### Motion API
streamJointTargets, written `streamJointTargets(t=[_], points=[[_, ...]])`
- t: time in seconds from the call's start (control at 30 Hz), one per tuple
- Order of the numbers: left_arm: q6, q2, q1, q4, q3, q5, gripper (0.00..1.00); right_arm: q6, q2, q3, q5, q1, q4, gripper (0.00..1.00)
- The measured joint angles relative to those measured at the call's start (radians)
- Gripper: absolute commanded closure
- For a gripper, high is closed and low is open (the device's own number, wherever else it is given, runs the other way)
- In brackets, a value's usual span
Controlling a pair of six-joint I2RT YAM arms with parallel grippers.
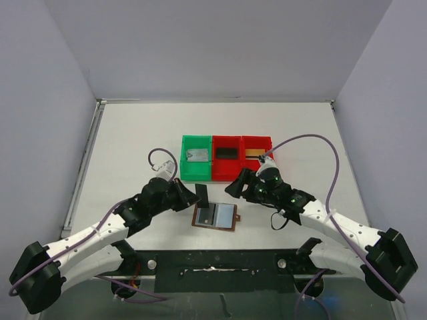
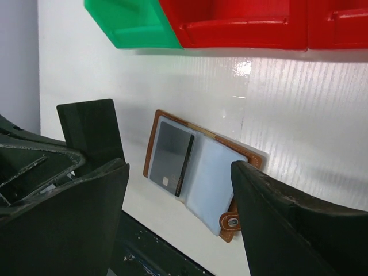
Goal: Take the credit cards out of the card holder
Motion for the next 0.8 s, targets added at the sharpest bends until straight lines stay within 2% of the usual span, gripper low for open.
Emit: streamJointTargets(t=[0.13, 0.27, 0.43, 0.67, 0.8], points=[[-0.010, -0.073, 0.000, 0.100, -0.053, 0.019, 1.00, -0.032, -0.114, -0.038, 0.007, 0.000, 0.031, 0.11], [-0.032, -0.150, 0.003, 0.219, -0.111, 0.037, 1.00, -0.053, -0.229, -0.053, 0.004, -0.006, 0.053, 0.11], [-0.056, -0.164, 0.005, 0.360, -0.145, 0.090, 1.00, -0.043, -0.314, -0.111, -0.062, -0.060, 0.138, 0.11], [-0.064, -0.107, 0.005, 0.514, -0.147, 0.179, 1.00, 0.013, -0.258, -0.172, -0.248, -0.162, 0.275, 0.19], [-0.070, -0.073, 0.005, 0.561, -0.147, 0.221, 1.00, 0.042, -0.205, -0.174, -0.336, -0.173, 0.370, 0.23]])
